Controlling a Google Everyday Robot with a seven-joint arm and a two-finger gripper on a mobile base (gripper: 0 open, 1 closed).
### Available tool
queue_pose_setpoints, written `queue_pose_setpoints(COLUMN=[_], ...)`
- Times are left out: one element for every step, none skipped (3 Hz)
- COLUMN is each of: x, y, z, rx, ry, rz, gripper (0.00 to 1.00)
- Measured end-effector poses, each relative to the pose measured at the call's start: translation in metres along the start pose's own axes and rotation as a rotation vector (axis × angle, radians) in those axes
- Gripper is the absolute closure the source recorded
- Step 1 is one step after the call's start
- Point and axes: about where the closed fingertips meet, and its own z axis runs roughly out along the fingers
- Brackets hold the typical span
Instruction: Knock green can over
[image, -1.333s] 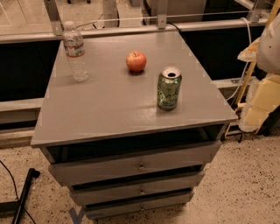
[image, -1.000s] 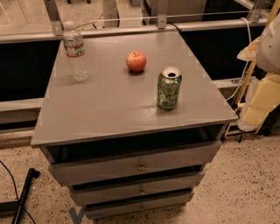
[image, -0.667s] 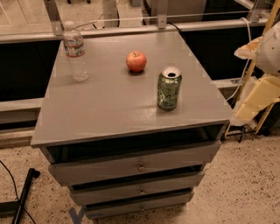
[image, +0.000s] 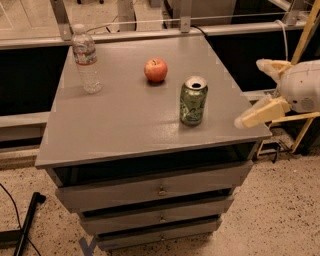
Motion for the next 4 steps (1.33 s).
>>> queue_pose_setpoints(x=[-0.025,-0.016,-0.011,-0.011], y=[-0.013,-0.010,0.005,0.018], z=[0.016,0.017,0.045,0.068], rx=[0.048,0.049,0.012,-0.014], ry=[-0.127,-0.141,-0.190,-0.236], rz=[0.044,0.083,0.175,0.231], gripper=[0.00,0.00,0.00,0.00])
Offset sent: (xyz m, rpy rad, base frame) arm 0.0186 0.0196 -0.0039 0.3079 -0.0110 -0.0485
